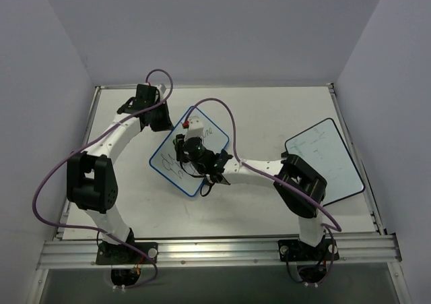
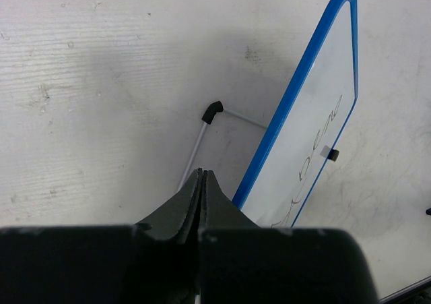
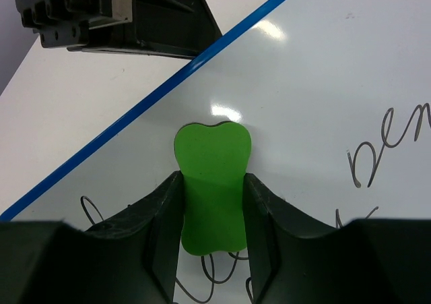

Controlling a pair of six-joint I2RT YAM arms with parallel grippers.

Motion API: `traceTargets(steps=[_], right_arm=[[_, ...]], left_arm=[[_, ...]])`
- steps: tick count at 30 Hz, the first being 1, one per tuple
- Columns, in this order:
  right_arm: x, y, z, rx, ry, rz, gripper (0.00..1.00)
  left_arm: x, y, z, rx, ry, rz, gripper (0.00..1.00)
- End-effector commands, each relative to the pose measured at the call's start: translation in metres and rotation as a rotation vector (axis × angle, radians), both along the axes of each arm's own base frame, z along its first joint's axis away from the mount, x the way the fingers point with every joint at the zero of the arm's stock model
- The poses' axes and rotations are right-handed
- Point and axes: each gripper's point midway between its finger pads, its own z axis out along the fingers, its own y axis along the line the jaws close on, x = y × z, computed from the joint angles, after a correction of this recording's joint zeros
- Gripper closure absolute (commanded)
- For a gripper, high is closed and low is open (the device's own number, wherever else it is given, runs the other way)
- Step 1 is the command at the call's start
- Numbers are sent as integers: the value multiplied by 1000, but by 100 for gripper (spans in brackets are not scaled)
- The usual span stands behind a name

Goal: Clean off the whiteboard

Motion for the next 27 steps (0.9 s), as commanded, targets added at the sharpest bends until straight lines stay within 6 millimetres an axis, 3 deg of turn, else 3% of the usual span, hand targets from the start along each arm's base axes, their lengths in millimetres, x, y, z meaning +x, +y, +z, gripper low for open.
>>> traceTargets(steps=[1, 13, 20, 27], right_arm=[[-30, 6, -34, -114, 64, 68, 100], [-71, 33, -20, -102, 37, 151, 100], [-80, 39, -19, -109, 27, 173, 100], [-71, 28, -20, -146, 16, 131, 100]], left_arm=[[-11, -19, 13, -36, -16, -63, 98], [-11, -21, 13, -35, -15, -69, 98], [-11, -21, 13, -32, -18, -71, 98], [-12, -21, 14, -28, -19, -69, 98]])
